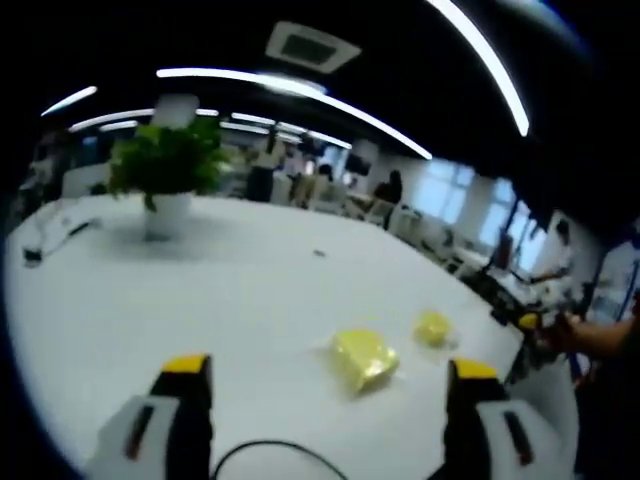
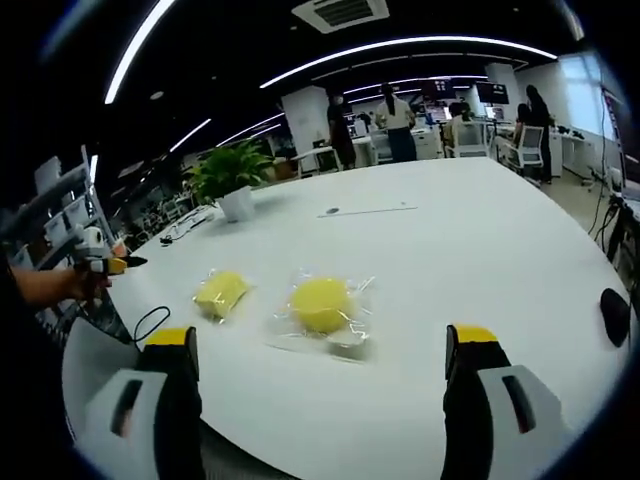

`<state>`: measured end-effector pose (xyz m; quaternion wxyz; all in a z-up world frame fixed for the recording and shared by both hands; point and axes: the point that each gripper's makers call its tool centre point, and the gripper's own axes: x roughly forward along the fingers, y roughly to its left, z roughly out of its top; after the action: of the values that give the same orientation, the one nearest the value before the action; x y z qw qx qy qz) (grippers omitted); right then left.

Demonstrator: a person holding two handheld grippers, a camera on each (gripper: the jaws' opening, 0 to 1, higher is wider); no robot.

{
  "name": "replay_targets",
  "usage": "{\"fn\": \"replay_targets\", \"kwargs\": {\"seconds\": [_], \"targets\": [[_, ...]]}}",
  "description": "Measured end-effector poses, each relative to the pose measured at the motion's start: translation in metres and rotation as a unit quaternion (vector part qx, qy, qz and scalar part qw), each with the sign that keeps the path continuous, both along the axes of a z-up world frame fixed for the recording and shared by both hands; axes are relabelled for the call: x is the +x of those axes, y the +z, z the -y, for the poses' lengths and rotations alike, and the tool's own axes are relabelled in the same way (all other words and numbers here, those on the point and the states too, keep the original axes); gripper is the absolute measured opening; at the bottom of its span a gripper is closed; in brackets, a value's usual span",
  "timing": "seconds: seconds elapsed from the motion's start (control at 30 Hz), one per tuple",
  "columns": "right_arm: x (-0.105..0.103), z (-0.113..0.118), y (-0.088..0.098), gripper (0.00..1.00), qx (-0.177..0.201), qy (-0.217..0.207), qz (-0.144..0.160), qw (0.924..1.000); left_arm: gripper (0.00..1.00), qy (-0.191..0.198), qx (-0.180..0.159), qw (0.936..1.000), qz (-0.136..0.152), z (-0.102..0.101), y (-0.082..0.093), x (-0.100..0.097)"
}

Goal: Compare the silicone blocks by pressing each to a similar depth, holding the contact briefly, and releasing to observe deformation and rebound differences across the visible hardness samples.

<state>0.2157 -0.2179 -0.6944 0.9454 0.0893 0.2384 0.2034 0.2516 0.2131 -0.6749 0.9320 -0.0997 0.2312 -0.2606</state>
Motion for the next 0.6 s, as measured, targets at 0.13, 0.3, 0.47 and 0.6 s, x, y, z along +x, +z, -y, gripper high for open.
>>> {"fn": "replay_targets", "kwargs": {"seconds": [0.13,0.3,0.47,0.6], "targets": [[0.0009,0.0005,-0.0007,0.96,0.0,0.001,-0.001,1.0,1.0,0.0,0.0,1.0,0.0,0.0001,0.0002,0.0007],[0.0013,-0.0005,-0.0004,0.96,0.001,0.001,0.0,1.0,1.0,0.0,-0.001,1.0,-0.001,0.0006,0.0002,0.0018],[0.0015,-0.0001,-0.0001,0.96,0.002,-0.002,0.0,1.0,1.0,-0.001,-0.002,1.0,-0.002,0.0018,0.0002,0.0026],[0.0006,0.0,-0.0013,0.96,-0.004,0.001,-0.001,1.0,1.0,-0.002,0.0,1.0,-0.002,0.0026,-0.0008,0.0024]]}}
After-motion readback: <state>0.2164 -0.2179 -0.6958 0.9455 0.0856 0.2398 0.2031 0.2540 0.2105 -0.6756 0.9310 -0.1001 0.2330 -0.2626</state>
